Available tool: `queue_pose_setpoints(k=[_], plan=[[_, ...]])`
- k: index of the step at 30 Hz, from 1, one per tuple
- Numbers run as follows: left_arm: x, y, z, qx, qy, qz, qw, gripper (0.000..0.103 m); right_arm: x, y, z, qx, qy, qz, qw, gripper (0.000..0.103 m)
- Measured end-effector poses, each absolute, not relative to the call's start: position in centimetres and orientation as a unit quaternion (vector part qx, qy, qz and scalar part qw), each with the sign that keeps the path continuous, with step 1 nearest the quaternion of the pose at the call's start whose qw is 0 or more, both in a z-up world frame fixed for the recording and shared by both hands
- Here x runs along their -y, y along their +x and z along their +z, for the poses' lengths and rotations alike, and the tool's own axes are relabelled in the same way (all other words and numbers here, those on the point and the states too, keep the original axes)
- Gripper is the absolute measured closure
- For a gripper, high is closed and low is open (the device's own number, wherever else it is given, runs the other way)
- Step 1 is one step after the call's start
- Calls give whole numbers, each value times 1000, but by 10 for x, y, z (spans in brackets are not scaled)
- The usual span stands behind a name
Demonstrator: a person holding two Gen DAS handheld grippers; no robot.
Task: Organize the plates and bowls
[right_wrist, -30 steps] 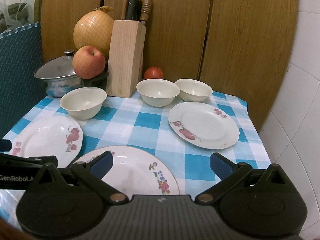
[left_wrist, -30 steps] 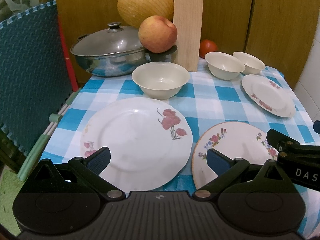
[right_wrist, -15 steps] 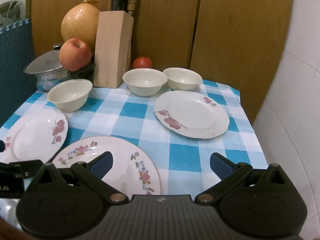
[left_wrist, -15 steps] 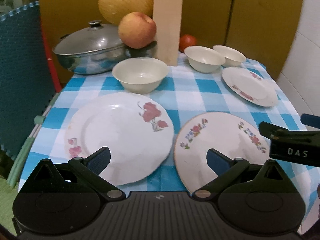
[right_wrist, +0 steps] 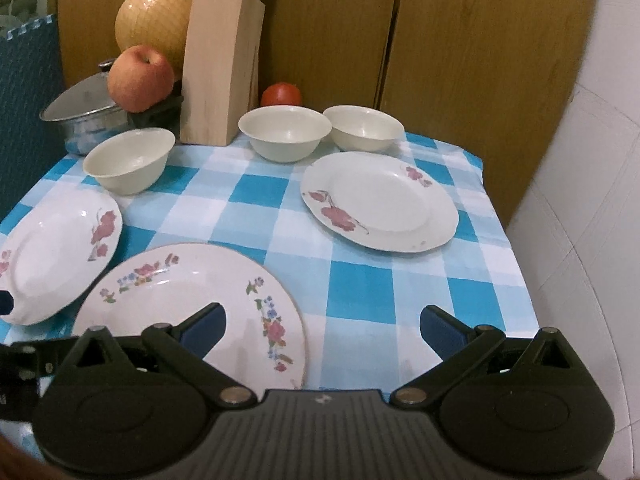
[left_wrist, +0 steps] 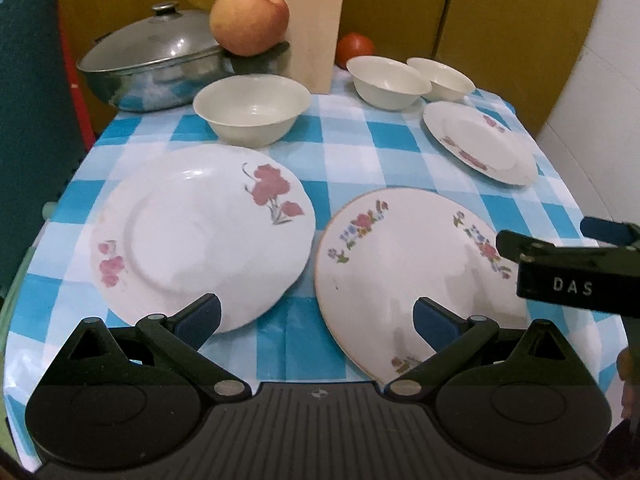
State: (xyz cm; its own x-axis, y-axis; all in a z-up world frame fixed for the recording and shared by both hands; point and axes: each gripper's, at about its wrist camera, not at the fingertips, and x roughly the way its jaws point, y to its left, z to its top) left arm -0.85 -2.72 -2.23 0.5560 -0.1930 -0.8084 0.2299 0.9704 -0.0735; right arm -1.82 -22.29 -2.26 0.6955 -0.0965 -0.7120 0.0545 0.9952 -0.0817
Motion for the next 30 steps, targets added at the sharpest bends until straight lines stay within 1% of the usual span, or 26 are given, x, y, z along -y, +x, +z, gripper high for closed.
queue_pose_setpoints(k=[4,7,11,13,14,17,20,23,26,28,30], plan=[[31,-9,-25,-460,23,-128,878,0,228,-13,-25,-401,-18,-33,915,6],[35,-8,-29,-471,23,-137,871,3,231,-9,-29,-417,-7,-24,909,7],[37,-4,-34,-491,5,-158,857,9,232,-6,-35,-435,-4,-14,900,11],[39,0,-38,-502,-5,-166,849,12,234,-3,-38,-446,3,-9,895,14],[40,1,-41,-507,-8,-169,845,13,236,-1,-39,-452,8,-7,892,17],[44,5,-42,-508,-2,-174,843,17,245,7,-45,-474,33,1,880,30],[47,8,-42,-508,3,-175,843,19,252,13,-50,-491,54,8,870,37],[48,12,-42,-509,2,-180,841,21,255,15,-52,-497,72,17,865,39],[51,15,-41,-513,-2,-191,837,20,254,15,-51,-499,73,27,863,40],[51,18,-42,-513,-3,-195,836,19,253,16,-51,-499,76,33,863,42],[49,20,-41,-514,-15,-202,833,21,254,17,-50,-499,80,41,862,47]])
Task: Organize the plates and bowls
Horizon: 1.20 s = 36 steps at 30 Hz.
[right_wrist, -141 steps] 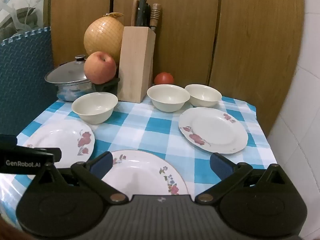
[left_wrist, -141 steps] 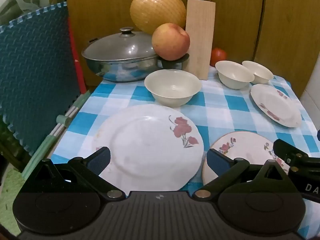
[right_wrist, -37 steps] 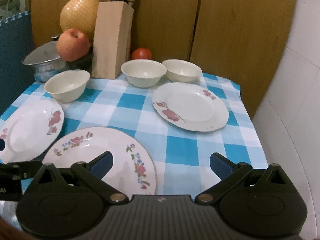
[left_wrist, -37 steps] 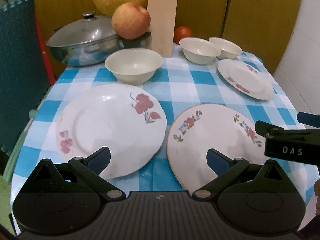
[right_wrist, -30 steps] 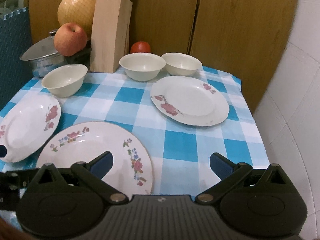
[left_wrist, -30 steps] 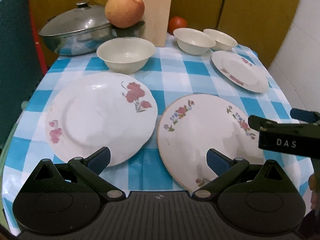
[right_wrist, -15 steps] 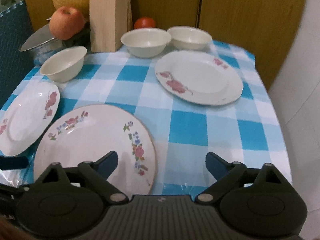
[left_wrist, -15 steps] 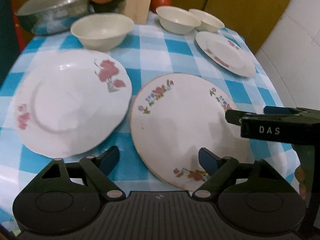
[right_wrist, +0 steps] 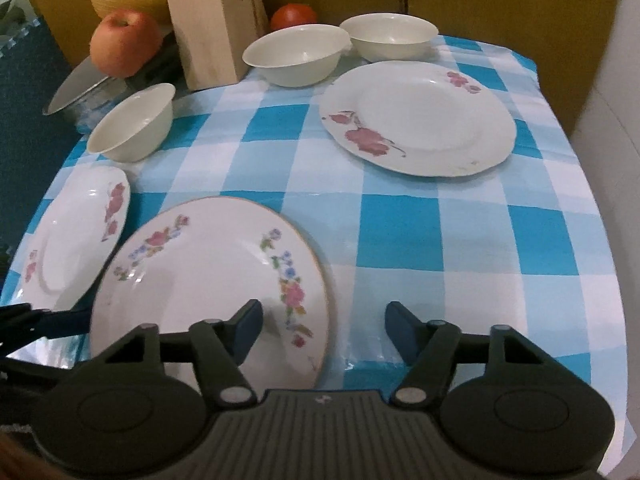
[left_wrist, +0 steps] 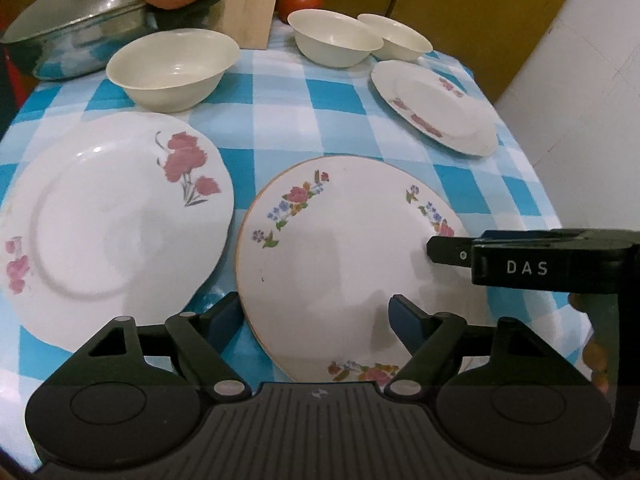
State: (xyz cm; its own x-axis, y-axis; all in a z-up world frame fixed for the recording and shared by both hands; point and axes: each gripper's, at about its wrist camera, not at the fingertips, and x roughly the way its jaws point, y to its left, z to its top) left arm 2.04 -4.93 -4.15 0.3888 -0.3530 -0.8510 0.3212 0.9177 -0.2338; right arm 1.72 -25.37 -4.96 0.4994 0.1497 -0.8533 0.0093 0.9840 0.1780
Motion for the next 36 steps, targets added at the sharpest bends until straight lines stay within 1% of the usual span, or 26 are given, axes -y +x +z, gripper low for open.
queue_pose_setpoints(k=[1,3,7,11,16,22,30,36], plan=[[49,21,-41,-516,-23,-208,831,22,254,18,-49,-500,82,44,861,48],[48,21,-41,-517,-31,-222,826,28,256,19,-48,-500,96,57,858,56],[57,16,-42,-510,-3,-226,830,28,261,18,-48,-504,113,64,854,59],[60,14,-42,-508,3,-225,832,28,267,14,-48,-506,120,67,852,63],[56,14,-41,-511,-15,-230,828,28,268,8,-47,-509,116,66,850,63],[62,6,-39,-507,-1,-234,830,28,264,-7,-45,-515,92,62,850,64],[67,3,-33,-485,10,-232,843,26,266,-12,-44,-513,98,53,851,64],[66,5,-41,-508,1,-226,831,26,260,-12,-45,-513,86,48,853,64]])
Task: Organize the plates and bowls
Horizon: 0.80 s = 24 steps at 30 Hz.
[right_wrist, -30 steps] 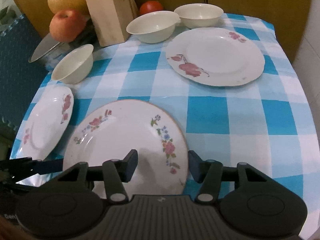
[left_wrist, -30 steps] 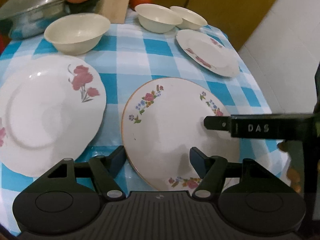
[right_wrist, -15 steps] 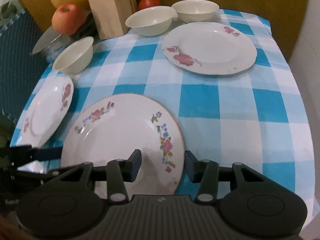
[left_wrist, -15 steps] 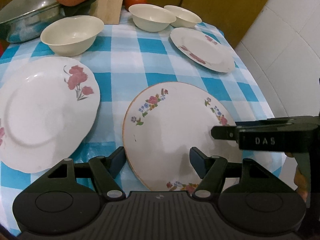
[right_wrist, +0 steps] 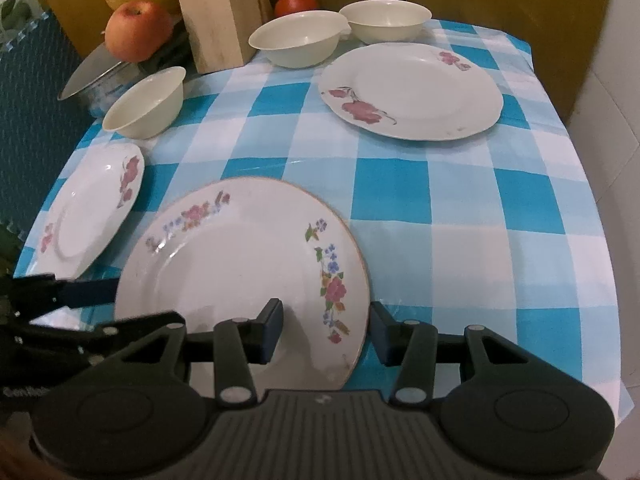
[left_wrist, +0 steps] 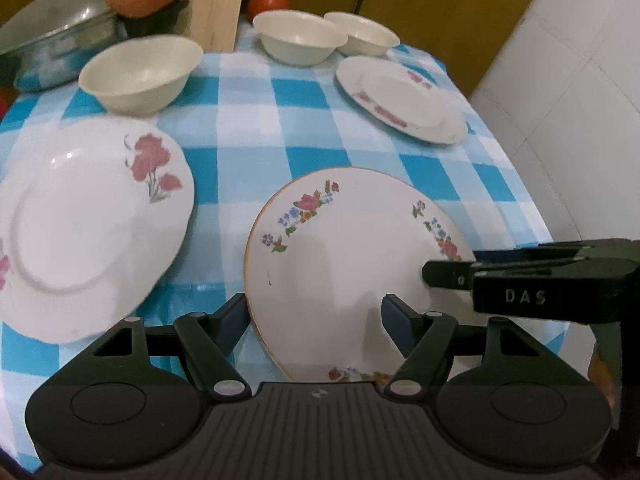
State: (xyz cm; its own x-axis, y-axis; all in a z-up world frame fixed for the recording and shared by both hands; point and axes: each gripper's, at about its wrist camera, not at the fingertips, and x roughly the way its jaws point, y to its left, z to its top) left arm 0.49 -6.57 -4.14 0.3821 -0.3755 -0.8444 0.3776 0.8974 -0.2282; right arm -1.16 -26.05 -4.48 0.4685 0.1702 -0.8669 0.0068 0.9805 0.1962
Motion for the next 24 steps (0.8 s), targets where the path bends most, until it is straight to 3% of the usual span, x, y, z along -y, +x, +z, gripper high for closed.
queue_pose_setpoints(k=[13,24], plan=[[47,10,-38,-500,-11,-204,842,28,248,1,-44,-499,65,35,863,64],[-19,30,14,-424,-47,-126,896,25,229,30,-11,-448,52,80,889,64]])
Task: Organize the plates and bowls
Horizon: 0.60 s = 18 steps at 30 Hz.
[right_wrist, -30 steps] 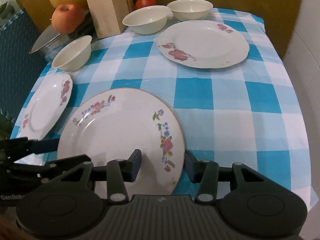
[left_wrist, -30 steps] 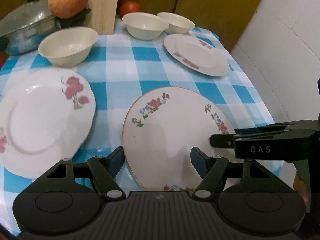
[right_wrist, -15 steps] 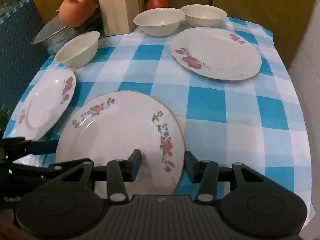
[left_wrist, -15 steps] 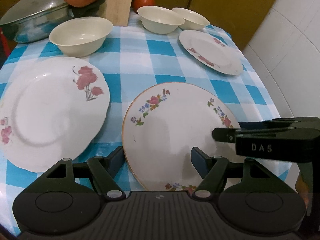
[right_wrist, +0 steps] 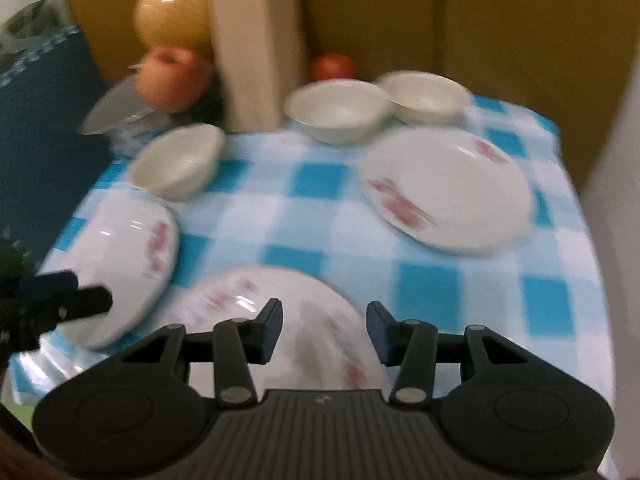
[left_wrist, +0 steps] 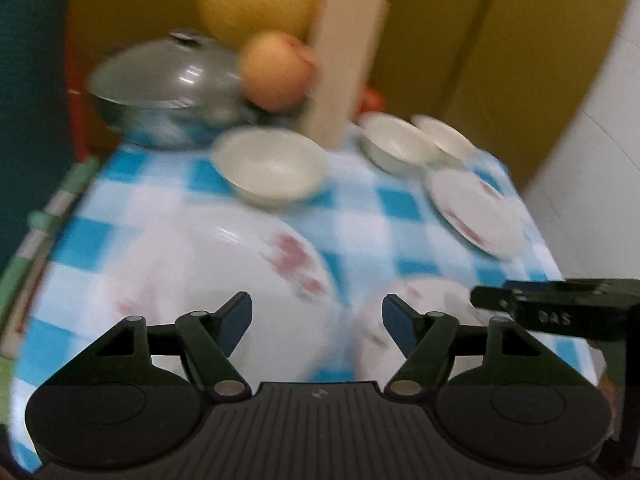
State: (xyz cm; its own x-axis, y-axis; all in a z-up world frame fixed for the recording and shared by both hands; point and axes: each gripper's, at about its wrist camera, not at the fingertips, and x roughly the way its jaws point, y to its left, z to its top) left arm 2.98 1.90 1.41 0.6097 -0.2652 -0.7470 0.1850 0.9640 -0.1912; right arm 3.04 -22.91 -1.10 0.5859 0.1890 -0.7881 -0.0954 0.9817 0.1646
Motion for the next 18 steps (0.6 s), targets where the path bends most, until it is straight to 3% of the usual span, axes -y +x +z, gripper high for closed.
queue_pose_setpoints(k=[9,18], plan=[[-86,69,-1,-453,-52,-15,890,27,157,105,-10,-457,62,168,872,64],[-103,80,-16,-477,-67,-10,876,31,143,124,-28,-480,68,182,856,64]])
